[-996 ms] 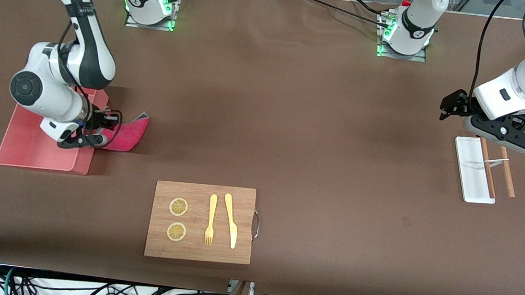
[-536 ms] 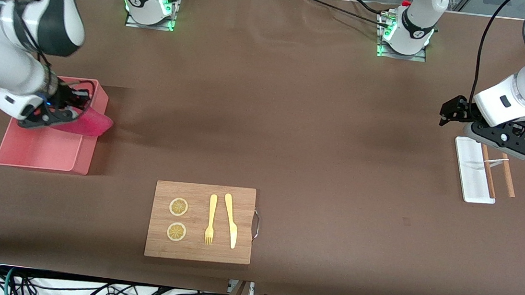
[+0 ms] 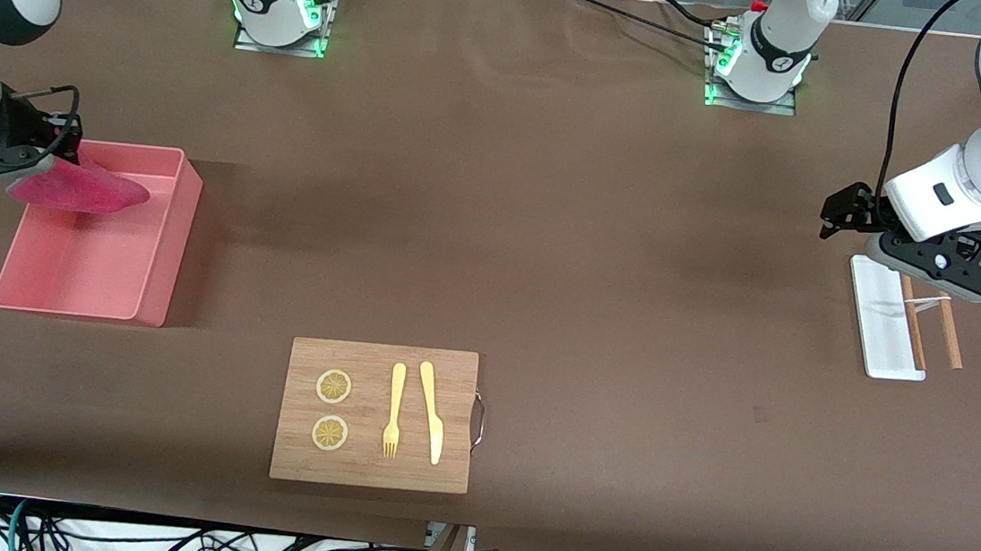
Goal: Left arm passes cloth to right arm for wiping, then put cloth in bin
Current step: 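Open the right gripper to drop the cloth into the bin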
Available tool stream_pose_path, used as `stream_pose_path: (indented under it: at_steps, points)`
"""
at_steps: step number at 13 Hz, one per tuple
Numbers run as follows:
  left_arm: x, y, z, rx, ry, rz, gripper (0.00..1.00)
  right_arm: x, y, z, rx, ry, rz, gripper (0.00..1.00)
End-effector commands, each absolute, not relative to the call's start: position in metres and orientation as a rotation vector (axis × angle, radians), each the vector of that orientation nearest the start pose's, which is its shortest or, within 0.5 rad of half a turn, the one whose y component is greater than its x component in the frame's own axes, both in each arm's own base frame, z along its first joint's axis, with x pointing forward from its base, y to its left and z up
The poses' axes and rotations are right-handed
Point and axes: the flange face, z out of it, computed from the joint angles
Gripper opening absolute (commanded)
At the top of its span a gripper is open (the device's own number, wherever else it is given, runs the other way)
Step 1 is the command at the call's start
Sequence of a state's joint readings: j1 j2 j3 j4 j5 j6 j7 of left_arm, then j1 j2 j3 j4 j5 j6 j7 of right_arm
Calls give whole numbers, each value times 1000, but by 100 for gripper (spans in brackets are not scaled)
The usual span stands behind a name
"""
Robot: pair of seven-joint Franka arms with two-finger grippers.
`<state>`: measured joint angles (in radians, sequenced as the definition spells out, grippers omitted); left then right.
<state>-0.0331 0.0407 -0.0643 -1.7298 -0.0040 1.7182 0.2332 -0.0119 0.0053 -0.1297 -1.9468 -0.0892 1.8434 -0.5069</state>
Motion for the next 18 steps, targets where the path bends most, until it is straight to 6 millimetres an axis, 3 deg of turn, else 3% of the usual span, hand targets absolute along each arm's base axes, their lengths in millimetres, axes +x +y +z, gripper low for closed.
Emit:
stream_pose_path:
  at_steps: [1, 2, 3, 8, 12, 18]
  points:
    - [572, -59, 544, -3108, 514, 67, 100, 540, -88, 471, -3119, -654, 224, 23]
    - [573, -57, 544, -3096, 510, 65, 100, 540, -88, 471, -3122, -642, 226, 90]
    - [575, -56, 549, -3090, 508, 49, 100, 540, -88, 472, -3118, -658, 225, 100]
    - [580, -55, 550, -3091, 506, 46, 100, 541, -78, 511, -3132, -564, 196, 100]
    - [580, -56, 550, -3089, 520, 46, 100, 539, -20, 559, -3172, -369, 243, 100]
    - [580, -56, 550, -3089, 520, 44, 100, 505, 13, 610, -3107, -213, 231, 100]
